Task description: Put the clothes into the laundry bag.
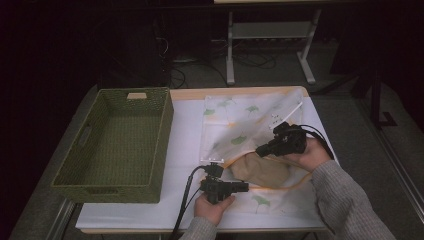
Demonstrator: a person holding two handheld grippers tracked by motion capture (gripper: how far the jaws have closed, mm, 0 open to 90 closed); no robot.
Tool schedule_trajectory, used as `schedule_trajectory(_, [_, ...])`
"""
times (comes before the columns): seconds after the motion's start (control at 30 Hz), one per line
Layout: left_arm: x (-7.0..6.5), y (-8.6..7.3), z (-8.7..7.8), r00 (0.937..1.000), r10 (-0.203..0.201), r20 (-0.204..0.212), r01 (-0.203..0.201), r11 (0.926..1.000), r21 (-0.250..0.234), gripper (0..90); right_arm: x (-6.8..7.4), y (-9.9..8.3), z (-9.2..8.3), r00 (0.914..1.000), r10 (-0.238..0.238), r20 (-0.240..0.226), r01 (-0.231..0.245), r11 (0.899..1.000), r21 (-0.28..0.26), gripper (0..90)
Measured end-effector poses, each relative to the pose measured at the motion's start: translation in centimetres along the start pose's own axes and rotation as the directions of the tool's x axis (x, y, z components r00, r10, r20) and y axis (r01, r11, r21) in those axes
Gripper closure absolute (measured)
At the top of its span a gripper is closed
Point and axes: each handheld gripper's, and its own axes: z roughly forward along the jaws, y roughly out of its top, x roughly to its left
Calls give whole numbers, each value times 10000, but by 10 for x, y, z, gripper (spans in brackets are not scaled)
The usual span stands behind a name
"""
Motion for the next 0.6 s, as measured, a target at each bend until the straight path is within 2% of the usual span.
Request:
schedule_trajectory(0.07, [0, 4, 5, 10000, -93, -13, 92, 9997, -207, 687, 1, 0, 1, 10000, -77, 50, 77, 10000, 44, 871])
schedule_trajectory(0.2, [2, 9, 19, 9991, -430, 1, 429, 9975, -566, 706, 1, 0, 3, 10000, -41, 58, 40, 10000, 91, 872])
schedule_trajectory(0.33, [3, 15, 28, 9986, -438, -303, 413, 9961, -780, 717, 2, 0, 1, 9999, -122, 62, 122, 9999, 28, 873])
schedule_trajectory(0.4, [1, 19, 30, 9979, -511, -386, 467, 9932, -1068, 718, 2, 0, 0, 9999, -142, 62, 142, 9999, -7, 873])
schedule_trajectory(0.47, [1, 23, 33, 9976, -607, -341, 567, 9925, -1081, 719, 2, 0, -2, 9999, -114, 69, 115, 9999, -62, 873])
schedule_trajectory(0.57, [7, 28, 36, 9958, -890, -200, 856, 9874, -1334, 731, 3, 0, -4, 9999, -116, 90, 117, 9999, -108, 873])
schedule_trajectory(0.6, [9, 30, 36, 9951, -955, -267, 905, 9850, -1469, 732, 4, 0, -5, 9999, -99, 112, 101, 9999, -128, 873])
